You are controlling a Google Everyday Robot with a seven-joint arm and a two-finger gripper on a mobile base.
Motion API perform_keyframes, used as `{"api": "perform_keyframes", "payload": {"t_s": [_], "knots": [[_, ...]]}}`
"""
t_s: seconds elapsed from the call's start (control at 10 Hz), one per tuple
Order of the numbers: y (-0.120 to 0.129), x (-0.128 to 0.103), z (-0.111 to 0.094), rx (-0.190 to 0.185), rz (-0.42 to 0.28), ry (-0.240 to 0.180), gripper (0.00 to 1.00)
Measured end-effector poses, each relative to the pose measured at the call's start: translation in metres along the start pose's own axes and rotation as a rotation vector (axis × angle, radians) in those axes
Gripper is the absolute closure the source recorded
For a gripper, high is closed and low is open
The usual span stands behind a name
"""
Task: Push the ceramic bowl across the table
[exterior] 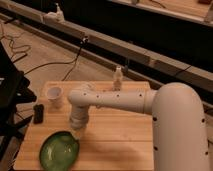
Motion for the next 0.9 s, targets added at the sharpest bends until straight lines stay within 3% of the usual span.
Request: {"api": "perform_keyframes", "payload": {"t_s": [0.4,0.9], "knots": [[0.041,-0.013,0.015,-0.019,-0.12,0.045,1.0],[0.036,-0.02,0.012,-0.002,-0.117,0.035,0.97]]}}
